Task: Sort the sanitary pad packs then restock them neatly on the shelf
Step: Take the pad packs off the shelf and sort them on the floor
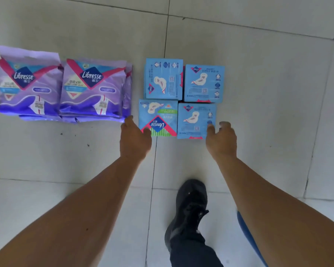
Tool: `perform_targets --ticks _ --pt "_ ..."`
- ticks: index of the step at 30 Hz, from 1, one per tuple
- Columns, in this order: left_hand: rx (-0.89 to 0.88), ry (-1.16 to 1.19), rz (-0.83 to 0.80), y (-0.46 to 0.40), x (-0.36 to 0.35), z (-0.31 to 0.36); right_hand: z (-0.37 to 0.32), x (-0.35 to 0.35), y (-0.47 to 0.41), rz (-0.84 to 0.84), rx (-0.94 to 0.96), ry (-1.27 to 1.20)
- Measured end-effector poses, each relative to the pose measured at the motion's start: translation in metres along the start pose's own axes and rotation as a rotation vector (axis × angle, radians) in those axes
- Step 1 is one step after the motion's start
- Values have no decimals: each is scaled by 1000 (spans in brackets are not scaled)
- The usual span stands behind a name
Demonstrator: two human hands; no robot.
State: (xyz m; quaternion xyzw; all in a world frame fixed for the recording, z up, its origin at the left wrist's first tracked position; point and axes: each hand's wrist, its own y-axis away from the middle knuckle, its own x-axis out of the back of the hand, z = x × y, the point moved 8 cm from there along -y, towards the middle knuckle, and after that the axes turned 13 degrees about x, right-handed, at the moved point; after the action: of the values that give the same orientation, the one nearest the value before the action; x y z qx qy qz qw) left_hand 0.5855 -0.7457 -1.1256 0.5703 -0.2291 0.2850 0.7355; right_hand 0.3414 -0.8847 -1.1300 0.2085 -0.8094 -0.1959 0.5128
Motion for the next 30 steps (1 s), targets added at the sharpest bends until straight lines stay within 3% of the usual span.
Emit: perform_targets --ticks 3,6,9,12,16,21,30 --pt "-158 -100 74 36 43 8 -52 23 37 14 333 306" --pt "-379 -216 175 81 109 23 -128 49 87 13 630 460" --pt "-515 -299 257 118 186 28 -214 82 143 56 774 515" --pt "-523 -333 320 151 271 19 -302 105 204 70 892 556" --pt "-483 -337 432 196 384 -9 -404 114 288 42 1051 597" --pt "-279 -268 559 241 498 -85 -502 88 397 -43 1320 624" --pt "145 -21 753 362 619 -285 -581 17 614 -191 1794 600"
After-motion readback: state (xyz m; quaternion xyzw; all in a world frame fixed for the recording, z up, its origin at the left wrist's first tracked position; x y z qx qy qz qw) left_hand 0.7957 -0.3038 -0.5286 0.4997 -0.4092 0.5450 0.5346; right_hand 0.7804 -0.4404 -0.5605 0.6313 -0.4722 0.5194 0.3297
